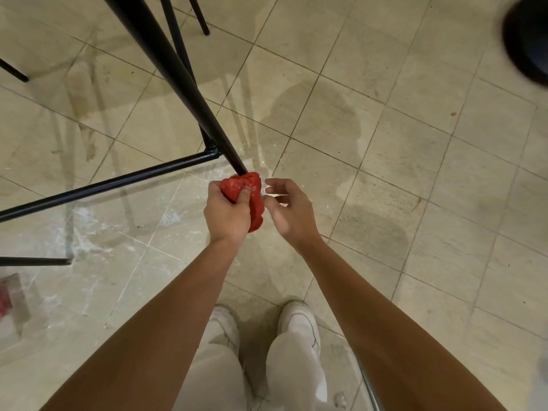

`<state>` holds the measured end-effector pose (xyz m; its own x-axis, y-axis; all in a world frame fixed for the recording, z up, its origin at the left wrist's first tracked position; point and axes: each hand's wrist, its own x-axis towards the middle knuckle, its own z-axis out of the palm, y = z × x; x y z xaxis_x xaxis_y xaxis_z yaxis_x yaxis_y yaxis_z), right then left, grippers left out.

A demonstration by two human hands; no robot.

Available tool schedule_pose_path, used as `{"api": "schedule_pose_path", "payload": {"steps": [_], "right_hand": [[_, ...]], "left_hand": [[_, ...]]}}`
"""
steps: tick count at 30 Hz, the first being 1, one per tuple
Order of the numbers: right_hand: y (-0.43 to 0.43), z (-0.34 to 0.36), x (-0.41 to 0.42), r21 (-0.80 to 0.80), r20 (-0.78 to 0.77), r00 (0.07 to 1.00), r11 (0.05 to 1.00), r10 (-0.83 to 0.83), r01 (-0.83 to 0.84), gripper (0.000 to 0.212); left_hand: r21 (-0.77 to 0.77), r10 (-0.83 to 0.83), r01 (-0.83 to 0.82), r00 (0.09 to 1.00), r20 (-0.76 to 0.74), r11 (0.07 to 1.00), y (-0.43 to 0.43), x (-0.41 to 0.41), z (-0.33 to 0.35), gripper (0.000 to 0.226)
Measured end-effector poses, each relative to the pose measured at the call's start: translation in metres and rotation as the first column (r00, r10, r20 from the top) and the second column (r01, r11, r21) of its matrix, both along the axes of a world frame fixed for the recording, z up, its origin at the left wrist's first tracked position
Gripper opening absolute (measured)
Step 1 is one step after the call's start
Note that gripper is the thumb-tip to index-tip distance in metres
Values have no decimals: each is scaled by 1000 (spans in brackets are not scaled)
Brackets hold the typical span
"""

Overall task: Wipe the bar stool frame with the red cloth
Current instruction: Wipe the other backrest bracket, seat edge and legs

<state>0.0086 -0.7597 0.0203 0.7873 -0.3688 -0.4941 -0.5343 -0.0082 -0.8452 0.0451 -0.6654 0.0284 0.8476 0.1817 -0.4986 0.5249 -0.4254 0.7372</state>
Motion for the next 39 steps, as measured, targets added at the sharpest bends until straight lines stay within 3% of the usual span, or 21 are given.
{"api": "schedule_pose_path", "payload": {"steps": [2,6,9,12,15,22,25,29,31,36,39], "right_hand": [[7,-3,-4,61,-38,999,998,12,-10,28],[18,-7,-3,321,-193,981,945,2,61,55],[16,-4,3,462,-252,963,863,-92,203,51],[13,-8,7,393,-239,957,885,-162,248,44],[11,-10,13,305,-189,954,909,-234,284,41],[17,-5,28,178,41,988,974,-150,140,33],[23,-11,32,152,19,986,975,-168,163,27],[23,-26,44,115,-207,960,970,-190,216,25],[20,-28,50,145,-250,950,962,-189,229,23],[15,-21,44,195,-104,988,972,-115,133,27],[16,-29,44,192,-92,987,971,-128,144,18]], "left_hand": [[-1,-8,8,997,-71,1000,-2,2,-3,31],[-152,-102,80,984,-145,985,2,-1,-7,33],[-295,-190,119,956,-224,948,8,-3,-3,32],[-348,-278,183,928,-248,920,11,1,5,24],[-256,-289,232,932,-217,939,16,6,1,30],[-149,63,-71,996,-56,986,19,12,3,28],[-160,106,-113,993,-52,981,17,16,0,21],[-182,42,-53,997,-63,982,13,19,1,19],[-193,41,-55,997,-72,980,12,24,2,16],[-196,85,-99,993,-79,976,12,35,-6,22],[-206,71,-91,992,-100,974,8,33,-14,20]]}}
